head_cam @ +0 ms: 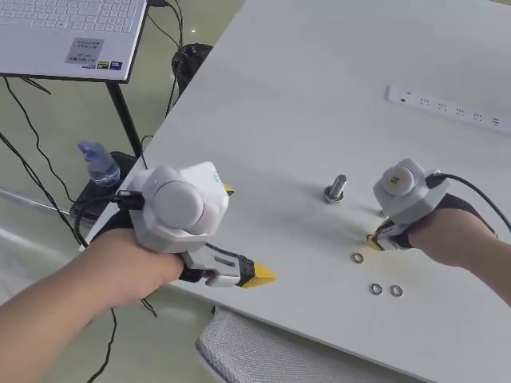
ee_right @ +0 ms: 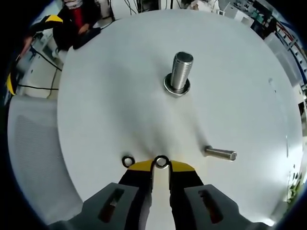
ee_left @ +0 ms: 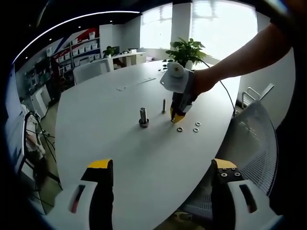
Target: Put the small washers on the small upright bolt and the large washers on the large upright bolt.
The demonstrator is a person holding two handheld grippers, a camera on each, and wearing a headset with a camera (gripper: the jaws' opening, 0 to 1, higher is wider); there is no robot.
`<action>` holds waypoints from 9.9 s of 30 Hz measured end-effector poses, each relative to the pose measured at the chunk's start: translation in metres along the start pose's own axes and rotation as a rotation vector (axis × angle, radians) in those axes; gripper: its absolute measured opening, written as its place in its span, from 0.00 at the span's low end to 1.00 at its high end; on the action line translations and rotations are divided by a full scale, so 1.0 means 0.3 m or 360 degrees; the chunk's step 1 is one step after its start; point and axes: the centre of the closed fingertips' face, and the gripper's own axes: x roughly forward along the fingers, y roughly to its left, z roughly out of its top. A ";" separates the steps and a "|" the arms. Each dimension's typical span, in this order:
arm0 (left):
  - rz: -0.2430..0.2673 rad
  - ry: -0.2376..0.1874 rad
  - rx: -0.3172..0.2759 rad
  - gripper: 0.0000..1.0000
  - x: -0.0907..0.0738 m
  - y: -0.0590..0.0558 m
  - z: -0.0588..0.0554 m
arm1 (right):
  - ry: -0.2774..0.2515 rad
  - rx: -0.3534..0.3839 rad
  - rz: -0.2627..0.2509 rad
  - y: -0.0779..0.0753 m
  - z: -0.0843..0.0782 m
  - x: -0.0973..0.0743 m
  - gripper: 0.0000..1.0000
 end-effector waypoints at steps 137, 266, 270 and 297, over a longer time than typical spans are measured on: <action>0.0003 0.0043 -0.0084 0.89 0.074 0.017 0.003 | -0.0073 -0.0051 -0.0023 -0.214 0.051 -0.051 0.13; -0.0036 -0.0023 -0.0030 0.96 -0.005 -0.025 -0.021 | -0.0061 -0.0194 0.0043 0.069 0.072 -0.216 0.27; -0.0045 -0.0021 -0.0055 0.98 -0.001 -0.021 -0.026 | -0.0072 -0.0178 0.0057 0.078 0.075 -0.214 0.29; -0.0058 0.0024 -0.0022 0.93 -0.004 -0.006 -0.031 | -0.0066 -0.0159 0.0038 0.119 0.032 -0.065 0.29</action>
